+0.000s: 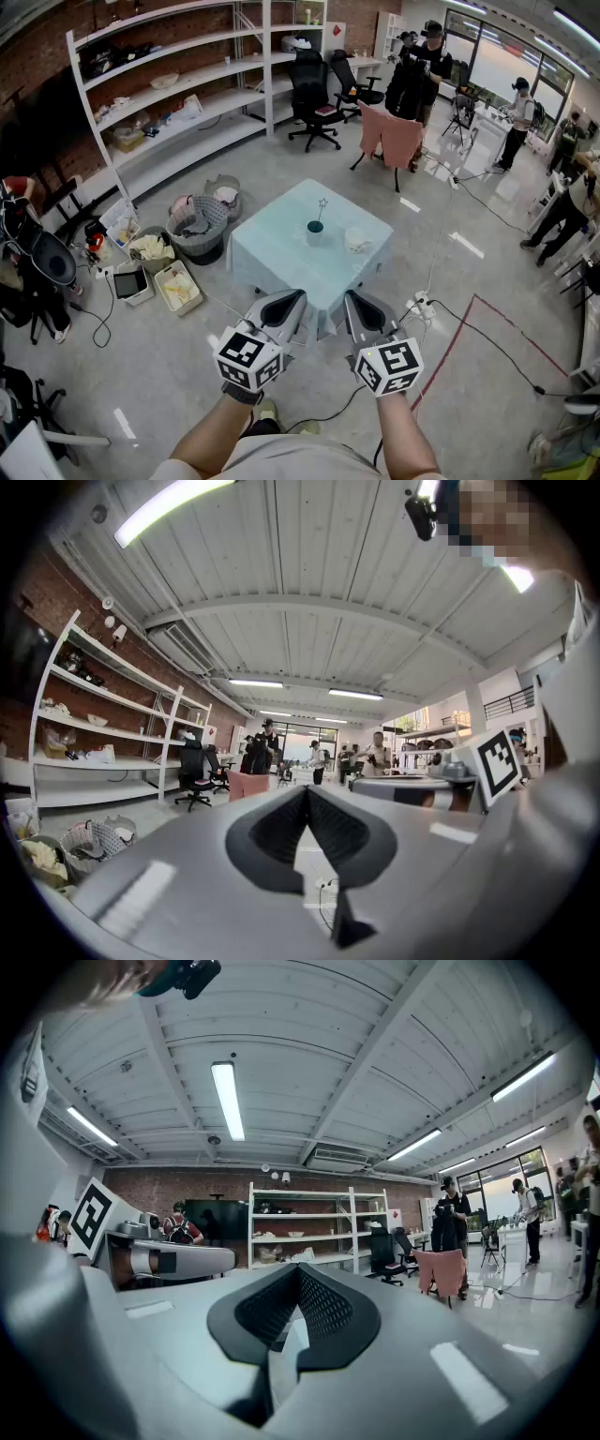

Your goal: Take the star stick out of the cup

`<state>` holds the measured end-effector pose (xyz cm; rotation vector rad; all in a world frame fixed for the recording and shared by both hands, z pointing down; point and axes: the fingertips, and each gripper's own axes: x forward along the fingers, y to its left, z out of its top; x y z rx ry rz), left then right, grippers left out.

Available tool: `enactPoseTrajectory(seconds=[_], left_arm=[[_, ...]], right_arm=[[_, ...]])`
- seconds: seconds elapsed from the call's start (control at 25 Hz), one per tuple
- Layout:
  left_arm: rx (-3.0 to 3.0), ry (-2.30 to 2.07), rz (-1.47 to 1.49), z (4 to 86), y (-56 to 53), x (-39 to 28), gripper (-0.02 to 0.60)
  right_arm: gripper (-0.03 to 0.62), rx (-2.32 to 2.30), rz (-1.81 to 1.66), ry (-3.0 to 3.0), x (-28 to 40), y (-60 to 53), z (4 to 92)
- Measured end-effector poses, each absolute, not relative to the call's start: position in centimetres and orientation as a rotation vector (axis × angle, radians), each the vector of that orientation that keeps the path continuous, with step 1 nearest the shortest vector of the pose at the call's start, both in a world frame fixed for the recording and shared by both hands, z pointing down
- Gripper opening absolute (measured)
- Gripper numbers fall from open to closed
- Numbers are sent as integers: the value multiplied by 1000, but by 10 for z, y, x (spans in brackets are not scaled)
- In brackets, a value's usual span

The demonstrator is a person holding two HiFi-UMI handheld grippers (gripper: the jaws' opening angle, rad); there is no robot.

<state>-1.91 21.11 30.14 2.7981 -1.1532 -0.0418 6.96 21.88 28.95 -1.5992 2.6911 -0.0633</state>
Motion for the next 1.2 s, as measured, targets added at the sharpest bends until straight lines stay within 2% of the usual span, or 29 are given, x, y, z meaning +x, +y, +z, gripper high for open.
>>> enactPoseTrajectory(seconds=[0.64, 1.2], left_arm=[[2813, -1171, -61, 285, 220, 16, 6], [2785, -1165, -30, 320, 148, -8, 6]], right_arm=[[11, -1545, -95, 2673, 106, 231, 278], [11, -1591, -168, 2645, 96, 163, 310]])
